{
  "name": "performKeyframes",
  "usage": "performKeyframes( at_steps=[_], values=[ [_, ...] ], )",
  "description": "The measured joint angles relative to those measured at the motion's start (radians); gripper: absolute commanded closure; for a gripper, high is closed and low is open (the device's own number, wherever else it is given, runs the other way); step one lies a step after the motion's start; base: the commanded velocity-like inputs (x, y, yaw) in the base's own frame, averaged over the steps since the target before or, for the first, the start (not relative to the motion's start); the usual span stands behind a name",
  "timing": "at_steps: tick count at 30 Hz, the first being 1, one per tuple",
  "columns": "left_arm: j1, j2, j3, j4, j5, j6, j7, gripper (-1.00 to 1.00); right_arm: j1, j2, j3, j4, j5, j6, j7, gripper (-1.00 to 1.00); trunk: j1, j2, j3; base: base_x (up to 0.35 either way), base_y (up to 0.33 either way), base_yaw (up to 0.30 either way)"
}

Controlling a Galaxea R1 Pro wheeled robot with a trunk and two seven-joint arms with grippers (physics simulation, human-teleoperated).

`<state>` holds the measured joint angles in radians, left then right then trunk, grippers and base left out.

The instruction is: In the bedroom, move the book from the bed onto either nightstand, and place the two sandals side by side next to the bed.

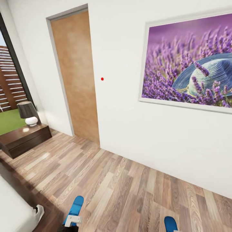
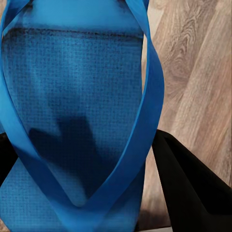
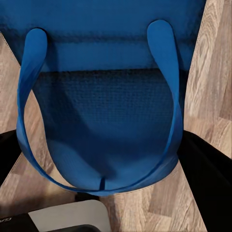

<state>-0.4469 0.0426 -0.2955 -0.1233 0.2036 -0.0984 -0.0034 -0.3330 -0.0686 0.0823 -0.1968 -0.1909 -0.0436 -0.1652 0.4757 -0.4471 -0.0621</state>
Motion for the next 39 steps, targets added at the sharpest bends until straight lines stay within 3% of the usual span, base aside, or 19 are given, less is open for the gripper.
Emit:
performKeyframes(
  at_steps=[39],
  values=[
    [0.000, 0.000, 0.001, 0.000, 0.000, -0.002, 0.000, 1.00, 0.000, 0.000, 0.001, 0.002, 0.000, 0.000, 0.000, 1.00, 0.000, 0.000, 0.000, 0.350, 0.000, 0.000]
  ],
)
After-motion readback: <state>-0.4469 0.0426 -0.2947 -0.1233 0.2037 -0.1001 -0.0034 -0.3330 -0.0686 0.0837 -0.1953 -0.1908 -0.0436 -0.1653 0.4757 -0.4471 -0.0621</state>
